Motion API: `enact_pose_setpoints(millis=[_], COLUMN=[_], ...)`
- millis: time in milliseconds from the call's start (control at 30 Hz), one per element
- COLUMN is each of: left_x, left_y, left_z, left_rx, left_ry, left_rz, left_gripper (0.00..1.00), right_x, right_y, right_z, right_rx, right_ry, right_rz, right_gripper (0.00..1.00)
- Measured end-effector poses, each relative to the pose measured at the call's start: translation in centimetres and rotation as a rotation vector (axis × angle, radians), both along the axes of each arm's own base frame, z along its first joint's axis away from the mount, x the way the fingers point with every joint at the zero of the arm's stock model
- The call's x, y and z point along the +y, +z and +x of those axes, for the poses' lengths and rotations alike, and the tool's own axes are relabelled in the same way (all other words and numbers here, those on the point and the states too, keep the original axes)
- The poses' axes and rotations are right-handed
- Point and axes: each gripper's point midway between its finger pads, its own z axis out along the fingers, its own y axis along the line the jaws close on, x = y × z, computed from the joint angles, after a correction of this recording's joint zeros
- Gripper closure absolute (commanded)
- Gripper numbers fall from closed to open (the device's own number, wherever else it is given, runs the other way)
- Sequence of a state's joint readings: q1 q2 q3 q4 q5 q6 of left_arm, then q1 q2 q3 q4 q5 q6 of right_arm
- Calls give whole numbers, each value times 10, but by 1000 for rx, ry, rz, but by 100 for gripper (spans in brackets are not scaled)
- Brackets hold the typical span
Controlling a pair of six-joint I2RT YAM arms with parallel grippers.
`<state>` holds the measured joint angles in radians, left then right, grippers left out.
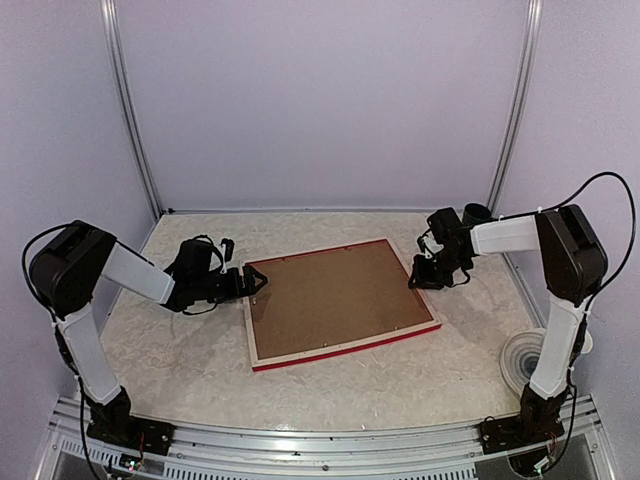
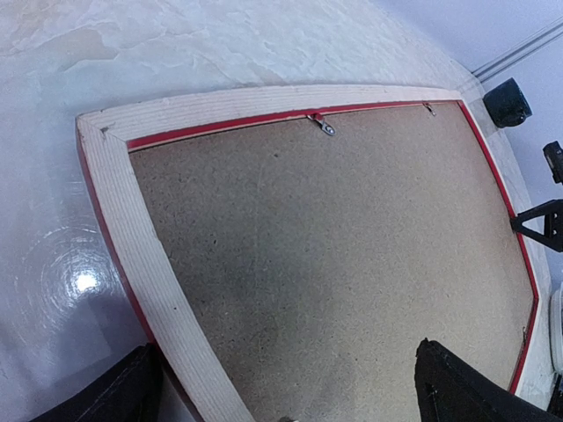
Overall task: Put the photo into the frame
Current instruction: Press the fastener onto the backboard, then rotate the photo frame at the center of the board.
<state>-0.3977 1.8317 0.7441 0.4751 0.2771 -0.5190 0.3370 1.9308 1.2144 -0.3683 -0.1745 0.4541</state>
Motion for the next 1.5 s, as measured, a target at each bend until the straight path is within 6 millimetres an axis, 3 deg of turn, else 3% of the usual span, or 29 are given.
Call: enact_pose_setpoints(millis=[300,667,933,1167,1500], left_x=[0,0,0,1,9], left_y=[0,0,0,0,0], left_z=[0,0,-1,-2,-11], left_rx=[0,0,0,1,25], left_ry=[0,1,1,1,31], left_rz=[0,0,-1,0,18], left_gripper=[1,1,1,1,1], right_x=[-1,0,0,0,4], right_y=[1,2,3,21,16], right_z=[0,0,-3,-3,-12], right_rx=[-12,-17,-2,-32,-19], right_ry=[5,7,-7,-4,42], right_rz=[-4,4,10,22,35], right_gripper=[85,80,56,35,22])
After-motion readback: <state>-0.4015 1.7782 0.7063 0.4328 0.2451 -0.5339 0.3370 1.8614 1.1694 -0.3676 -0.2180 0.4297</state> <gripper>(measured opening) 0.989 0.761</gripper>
